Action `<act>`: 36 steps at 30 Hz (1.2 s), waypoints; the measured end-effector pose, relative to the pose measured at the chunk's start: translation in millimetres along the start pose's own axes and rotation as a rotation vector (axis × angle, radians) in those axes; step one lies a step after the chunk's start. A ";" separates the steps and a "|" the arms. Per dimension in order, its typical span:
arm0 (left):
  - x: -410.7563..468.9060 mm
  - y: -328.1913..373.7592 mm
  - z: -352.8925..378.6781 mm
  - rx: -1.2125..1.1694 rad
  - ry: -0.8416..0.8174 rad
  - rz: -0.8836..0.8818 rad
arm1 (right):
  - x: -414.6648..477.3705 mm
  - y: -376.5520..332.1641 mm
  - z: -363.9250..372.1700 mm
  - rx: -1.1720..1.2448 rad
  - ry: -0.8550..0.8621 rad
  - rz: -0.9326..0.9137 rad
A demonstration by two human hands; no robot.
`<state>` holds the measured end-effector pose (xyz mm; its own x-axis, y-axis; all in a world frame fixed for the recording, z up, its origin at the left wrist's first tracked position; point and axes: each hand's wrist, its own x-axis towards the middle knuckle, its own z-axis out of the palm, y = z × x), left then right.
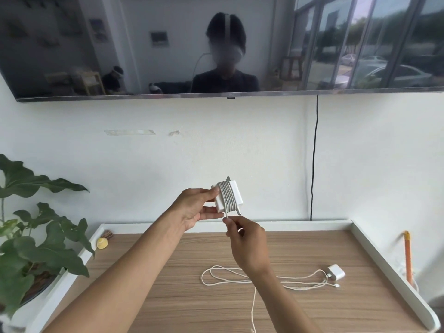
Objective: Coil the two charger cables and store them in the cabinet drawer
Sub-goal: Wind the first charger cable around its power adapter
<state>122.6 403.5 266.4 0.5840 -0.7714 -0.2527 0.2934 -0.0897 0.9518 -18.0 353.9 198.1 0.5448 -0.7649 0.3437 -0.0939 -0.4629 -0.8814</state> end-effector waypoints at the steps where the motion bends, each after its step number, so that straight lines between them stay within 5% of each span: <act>1: 0.6 -0.9 0.9 -0.006 -0.006 0.006 | -0.5 0.3 -0.1 0.024 -0.001 0.010; 12: -6.4 5.1 -0.6 0.169 -0.259 0.117 | 15.3 29.9 0.6 0.263 -0.110 0.226; 23: -25.7 11.0 -24.4 0.792 -0.379 0.243 | 77.5 -15.9 -49.0 -0.213 -0.388 -0.062; 36: -24.2 10.1 -41.2 1.064 -0.082 0.408 | 56.1 -44.8 -33.3 -0.394 -0.309 -0.202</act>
<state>142.7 447.2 274.9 0.4259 -0.9008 0.0843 -0.7197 -0.2809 0.6349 -10.9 316.8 267.7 0.7984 -0.5036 0.3301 -0.2353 -0.7656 -0.5988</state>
